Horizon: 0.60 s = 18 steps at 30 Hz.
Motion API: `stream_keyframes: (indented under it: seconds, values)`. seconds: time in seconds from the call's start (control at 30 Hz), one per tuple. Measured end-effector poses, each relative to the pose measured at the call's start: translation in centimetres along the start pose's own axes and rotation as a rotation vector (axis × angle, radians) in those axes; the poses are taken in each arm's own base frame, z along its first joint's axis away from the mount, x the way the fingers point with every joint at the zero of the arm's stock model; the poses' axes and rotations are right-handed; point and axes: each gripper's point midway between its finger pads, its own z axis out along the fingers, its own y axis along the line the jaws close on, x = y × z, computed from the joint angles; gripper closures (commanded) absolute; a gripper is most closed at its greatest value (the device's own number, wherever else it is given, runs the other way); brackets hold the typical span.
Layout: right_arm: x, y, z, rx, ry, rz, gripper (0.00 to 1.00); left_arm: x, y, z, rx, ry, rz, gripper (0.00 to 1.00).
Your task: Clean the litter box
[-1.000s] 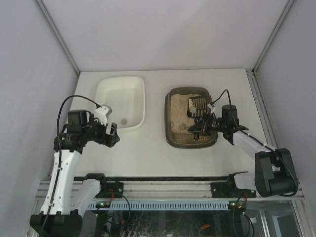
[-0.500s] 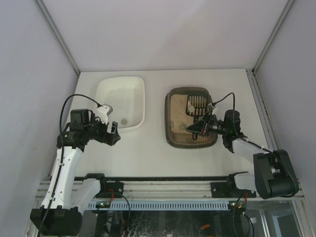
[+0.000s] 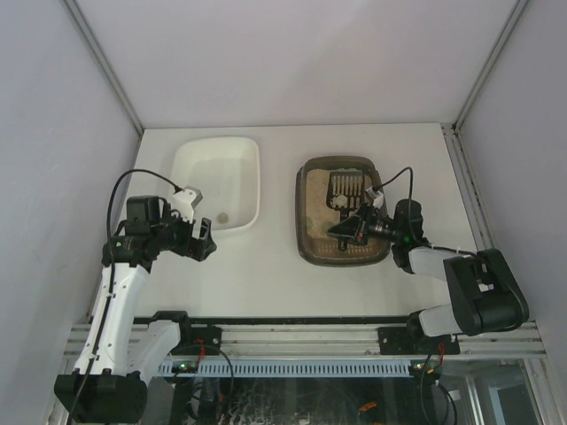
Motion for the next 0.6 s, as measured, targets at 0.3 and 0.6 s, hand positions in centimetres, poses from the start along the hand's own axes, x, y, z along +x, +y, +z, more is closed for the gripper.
stream_keyframes:
  seconds: [0.3, 0.6]
  values:
    - [-0.2, 0.4, 0.2, -0.021, -0.005, 0.024, 1.0, -0.2, -0.3, -0.3, 0.007, -0.017, 0.008, 0.12]
    - [1.0, 0.9, 1.3, -0.026, 0.057, 0.032, 1.0, -0.4, -1.0, -0.5, 0.045, -0.037, 0.024, 0.12]
